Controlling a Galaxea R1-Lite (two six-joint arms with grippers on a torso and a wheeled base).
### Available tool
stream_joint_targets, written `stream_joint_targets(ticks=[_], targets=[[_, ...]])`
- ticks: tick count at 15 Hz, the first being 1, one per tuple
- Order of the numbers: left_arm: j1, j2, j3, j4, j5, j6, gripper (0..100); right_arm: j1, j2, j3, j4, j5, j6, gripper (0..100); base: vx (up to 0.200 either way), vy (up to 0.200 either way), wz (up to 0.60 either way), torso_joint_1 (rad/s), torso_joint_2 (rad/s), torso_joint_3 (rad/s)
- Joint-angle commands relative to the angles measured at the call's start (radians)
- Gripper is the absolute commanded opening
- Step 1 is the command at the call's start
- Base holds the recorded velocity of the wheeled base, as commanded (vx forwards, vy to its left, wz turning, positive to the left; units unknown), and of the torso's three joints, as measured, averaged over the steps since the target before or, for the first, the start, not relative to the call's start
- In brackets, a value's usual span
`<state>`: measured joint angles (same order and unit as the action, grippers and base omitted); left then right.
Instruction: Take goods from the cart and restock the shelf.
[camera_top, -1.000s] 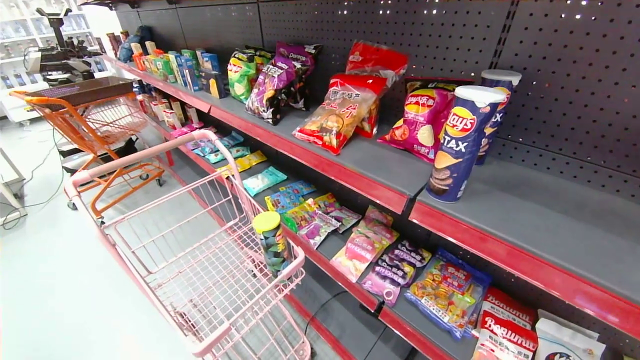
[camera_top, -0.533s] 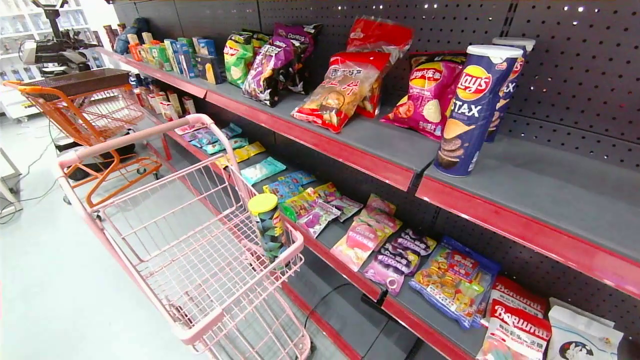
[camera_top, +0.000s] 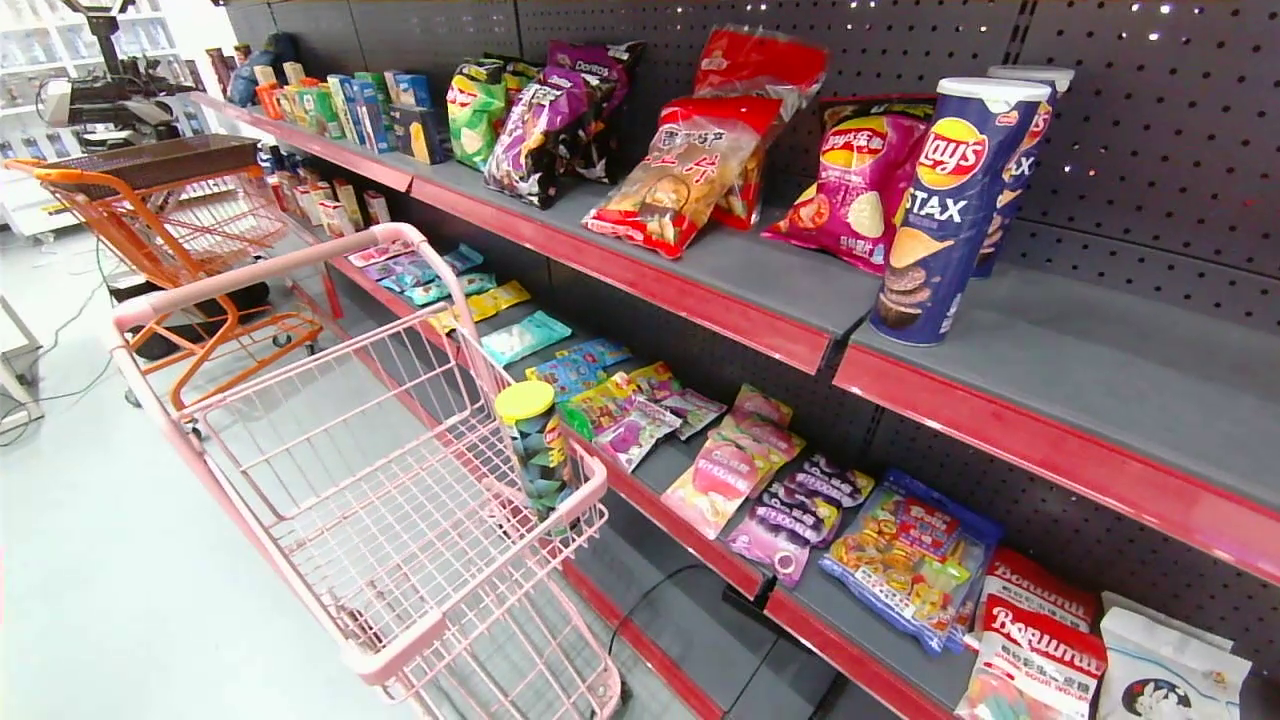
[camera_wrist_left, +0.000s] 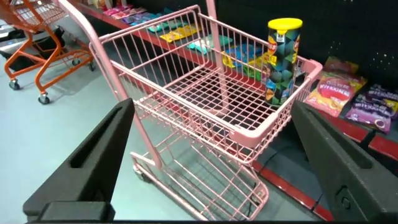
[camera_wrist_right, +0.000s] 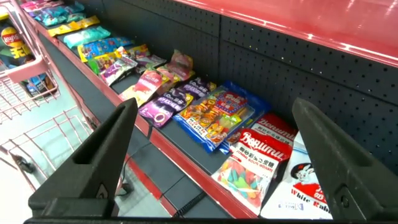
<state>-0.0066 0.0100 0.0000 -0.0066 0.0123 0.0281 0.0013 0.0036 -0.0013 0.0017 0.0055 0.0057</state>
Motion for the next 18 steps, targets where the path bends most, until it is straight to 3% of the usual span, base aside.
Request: stream_joint_targets(ticks=[1, 2, 3, 4, 5, 6, 7, 9, 11, 12, 13, 14, 16, 18], targets=[[-0.001, 0.005, 0.0, -0.001, -0.006, 0.009, 100, 0.0, -0.001, 0.0, 0.0, 0.001, 0.0, 100, 0.0, 0.0, 0.0, 0.0, 0.0, 0.0], [-0.01, 0.079, -0.106, -0.004, -0.009, 0.001, 100, 0.0, -0.001, 0.0, 0.0, 0.001, 0.0, 100, 0.0, 0.0, 0.0, 0.0, 0.0, 0.0], [-0.013, 0.364, -0.348, -0.006, 0.008, -0.105, 100, 0.0, -0.001, 0.0, 0.0, 0.001, 0.0, 100, 0.0, 0.0, 0.0, 0.0, 0.0, 0.0], [-0.015, 0.545, -0.537, -0.018, 0.014, -0.231, 100, 0.0, -0.001, 0.0, 0.0, 0.001, 0.0, 100, 0.0, 0.0, 0.0, 0.0, 0.0, 0.0], [-0.012, 0.726, -0.67, -0.038, 0.017, -0.252, 100, 0.0, -0.001, 0.0, 0.0, 0.001, 0.0, 100, 0.0, 0.0, 0.0, 0.0, 0.0, 0.0], [-0.01, 0.844, -0.698, -0.092, 0.008, -0.231, 100, 0.0, -0.001, 0.0, 0.0, 0.001, -0.001, 100, 0.0, 0.0, 0.0, 0.0, 0.0, 0.0], [-0.013, 0.946, -0.687, -0.159, -0.026, -0.177, 100, 0.0, -0.001, 0.0, 0.0, 0.001, -0.001, 100, 0.0, 0.0, 0.0, 0.0, 0.0, 0.0], [0.008, 1.165, -0.649, -0.291, -0.176, -0.112, 100, 0.0, -0.001, 0.001, 0.0, -0.001, 0.0, 100, 0.0, 0.0, 0.0, 0.0, 0.0, 0.0], [0.025, 1.349, -0.592, -0.38, -0.333, -0.002, 100, 0.0, -0.001, 0.001, 0.0, -0.001, -0.001, 100, 0.0, 0.0, 0.0, 0.0, 0.0, 0.0], [0.063, 1.433, -0.566, -0.42, -0.41, 0.042, 100, 0.0, -0.001, 0.001, 0.0, -0.001, -0.001, 100, 0.0, 0.0, 0.0, 0.0, 0.0, 0.0], [0.076, 1.469, -0.56, -0.437, -0.44, 0.064, 100, 0.0, -0.001, 0.0, 0.0, -0.001, -0.001, 100, 0.0, 0.0, 0.0, 0.0, 0.0, 0.0], [0.105, 1.598, -0.541, -0.513, -0.535, 0.167, 100, 0.0, -0.001, 0.001, 0.0, -0.002, -0.001, 100, 0.0, 0.0, 0.0, 0.0, 0.0, 0.0], [0.103, 1.734, -0.549, -0.59, -0.598, 0.265, 100, 0.0, -0.001, 0.001, 0.0, -0.002, -0.001, 100, 0.0, 0.0, 0.0, 0.0, 0.0, 0.0], [0.091, 1.84, -0.588, -0.658, -0.627, 0.316, 100, 0.0, -0.001, 0.001, 0.0, -0.004, -0.003, 100, 0.0, 0.0, 0.0, 0.0, 0.0, 0.0]])
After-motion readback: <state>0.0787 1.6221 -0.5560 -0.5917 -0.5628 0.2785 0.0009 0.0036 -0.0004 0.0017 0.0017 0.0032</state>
